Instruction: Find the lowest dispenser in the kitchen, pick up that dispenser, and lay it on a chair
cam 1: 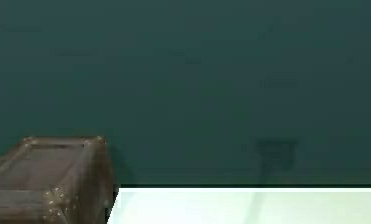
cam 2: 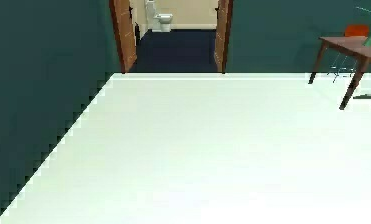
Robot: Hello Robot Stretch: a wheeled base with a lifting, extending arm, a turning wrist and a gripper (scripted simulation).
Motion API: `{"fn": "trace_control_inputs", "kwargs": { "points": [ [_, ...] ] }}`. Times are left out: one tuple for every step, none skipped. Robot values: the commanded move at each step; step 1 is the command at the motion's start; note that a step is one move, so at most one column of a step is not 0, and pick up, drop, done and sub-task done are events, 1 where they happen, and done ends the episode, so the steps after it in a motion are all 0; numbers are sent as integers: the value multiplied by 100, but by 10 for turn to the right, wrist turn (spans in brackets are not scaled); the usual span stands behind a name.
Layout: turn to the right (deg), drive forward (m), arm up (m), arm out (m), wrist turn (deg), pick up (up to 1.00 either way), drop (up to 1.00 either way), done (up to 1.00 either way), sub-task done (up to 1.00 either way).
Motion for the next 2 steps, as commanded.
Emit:
{"fn": "trace_control_inputs", "kwargs": {
  "points": [
    [450,0,0,0,0,0,0,0,0],
    [450,0,0,0,0,0,0,0,0]
  ]
}}
